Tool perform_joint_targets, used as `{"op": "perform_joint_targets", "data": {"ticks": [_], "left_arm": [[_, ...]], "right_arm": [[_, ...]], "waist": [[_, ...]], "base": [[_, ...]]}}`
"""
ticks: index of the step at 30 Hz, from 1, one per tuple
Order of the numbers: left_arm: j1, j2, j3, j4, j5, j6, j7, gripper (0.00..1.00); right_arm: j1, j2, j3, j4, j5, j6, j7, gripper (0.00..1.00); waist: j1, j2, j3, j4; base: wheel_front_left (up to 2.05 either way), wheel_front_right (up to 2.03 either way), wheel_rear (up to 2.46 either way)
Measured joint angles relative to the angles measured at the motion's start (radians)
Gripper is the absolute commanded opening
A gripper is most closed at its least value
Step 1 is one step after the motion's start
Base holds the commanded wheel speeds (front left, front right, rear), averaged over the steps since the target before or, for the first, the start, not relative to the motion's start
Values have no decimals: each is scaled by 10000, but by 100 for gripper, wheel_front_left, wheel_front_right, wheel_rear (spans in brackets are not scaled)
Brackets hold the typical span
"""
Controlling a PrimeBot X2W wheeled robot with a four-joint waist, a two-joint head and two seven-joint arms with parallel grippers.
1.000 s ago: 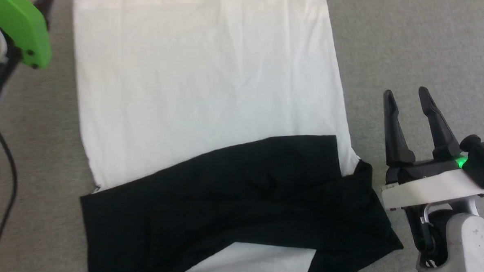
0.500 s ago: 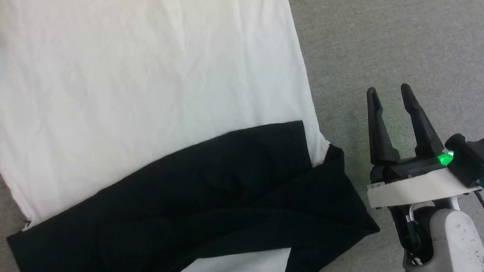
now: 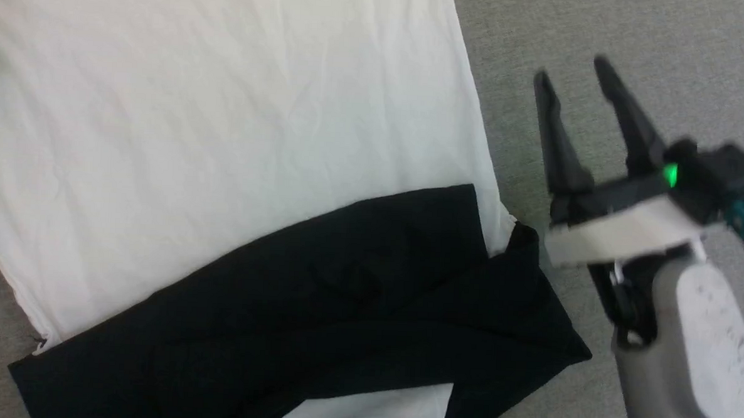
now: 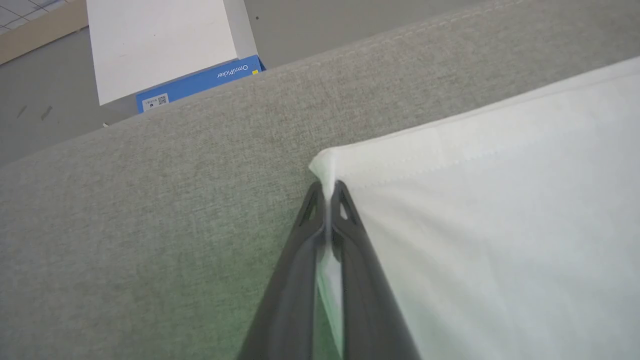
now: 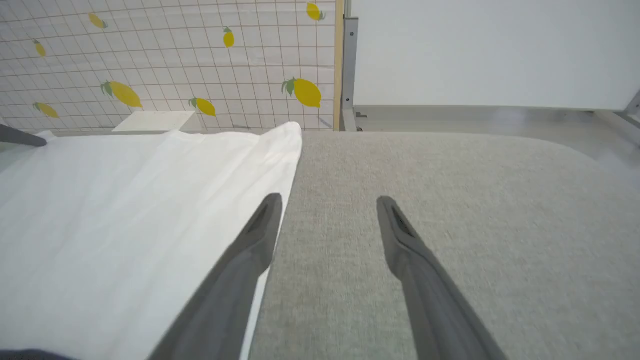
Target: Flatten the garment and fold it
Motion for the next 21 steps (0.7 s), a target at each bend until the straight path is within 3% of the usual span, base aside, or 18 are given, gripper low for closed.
{"op": "perform_joint_targets", "data": {"ticks": [4,12,21], "left_arm": [[-122,-151,-165,-12,2,-136,-240,0],[-837,-1003,-593,44,44,-332,-1003,0],[-1323,-1691,-1018,267,-12,-692,-1774,0]], "right_arm": [[-2011,2,196,401,-125,0,876,100],[-6043,13,-188,3624,318,0,3611,100],[-8332,19,-1198,6571,-656,0,6236,100]], "waist": [[0,0,58,186],[-1,0,316,866],[0,0,733,1860]], "base": [[0,0,0],[0,0,0],[0,0,0]]}}
